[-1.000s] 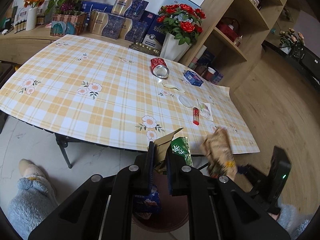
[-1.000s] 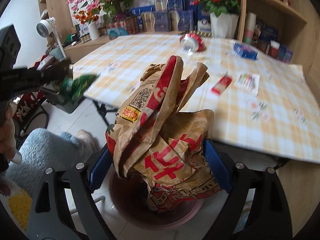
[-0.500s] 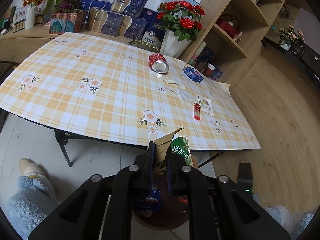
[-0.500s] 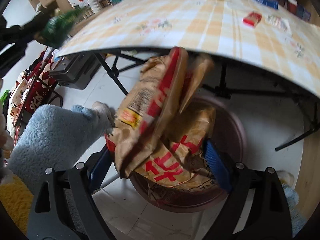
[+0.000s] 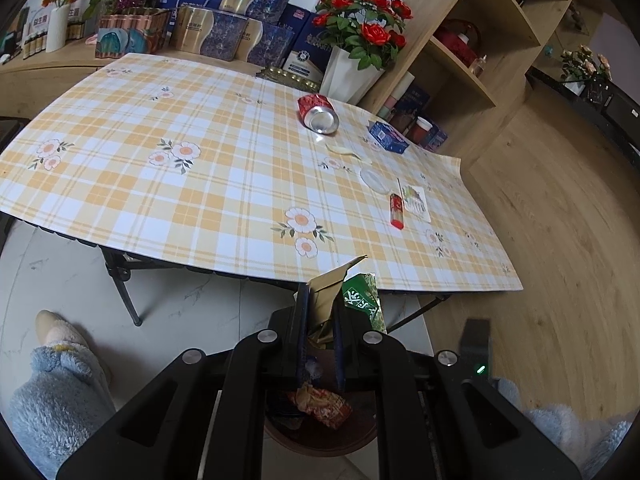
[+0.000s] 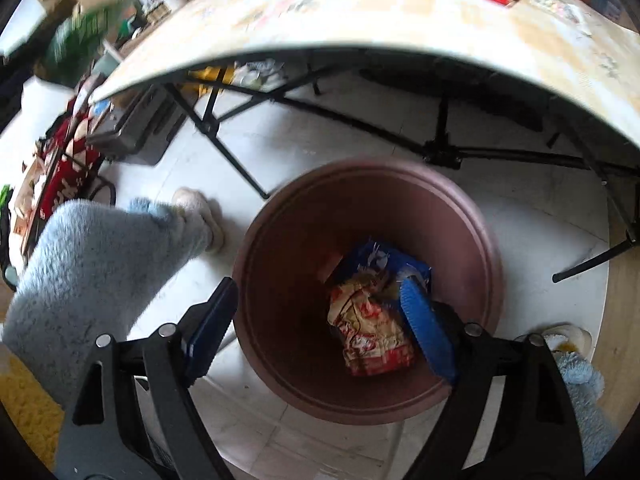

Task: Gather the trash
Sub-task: 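Lower the green wrapper into the bin and open the left tool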

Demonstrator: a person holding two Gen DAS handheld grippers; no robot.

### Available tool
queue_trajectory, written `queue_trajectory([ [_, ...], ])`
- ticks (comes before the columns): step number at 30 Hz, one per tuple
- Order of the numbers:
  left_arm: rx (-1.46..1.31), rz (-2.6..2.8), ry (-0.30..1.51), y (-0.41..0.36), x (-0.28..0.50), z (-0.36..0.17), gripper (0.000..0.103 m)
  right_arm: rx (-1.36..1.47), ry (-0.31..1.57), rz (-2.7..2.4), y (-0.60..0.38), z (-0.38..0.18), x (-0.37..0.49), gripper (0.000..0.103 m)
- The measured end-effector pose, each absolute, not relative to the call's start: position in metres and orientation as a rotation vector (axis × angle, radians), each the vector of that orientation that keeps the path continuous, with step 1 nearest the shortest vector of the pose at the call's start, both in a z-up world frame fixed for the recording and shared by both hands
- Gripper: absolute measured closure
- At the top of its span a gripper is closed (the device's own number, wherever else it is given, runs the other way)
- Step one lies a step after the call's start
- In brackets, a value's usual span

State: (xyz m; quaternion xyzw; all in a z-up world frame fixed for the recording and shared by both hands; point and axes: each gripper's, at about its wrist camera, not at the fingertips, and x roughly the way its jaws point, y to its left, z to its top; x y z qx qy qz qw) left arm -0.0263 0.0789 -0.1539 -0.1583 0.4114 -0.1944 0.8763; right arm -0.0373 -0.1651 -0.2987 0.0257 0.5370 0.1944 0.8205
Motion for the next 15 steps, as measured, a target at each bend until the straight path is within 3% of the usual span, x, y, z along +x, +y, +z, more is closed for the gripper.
queue_trajectory([
  [6,-0.263,-0.466,0.904,0.059,-0.025,-0.172,0.092,0.039,0.968,0.308,-0.199,-0.26,-0.045,0.007],
  [15,-0.103,-0.641,0.957,0.005,-0.024,-0.218,0.092,0.007,0.782,0.118,-0.259,-0.237,-0.062,0.006],
])
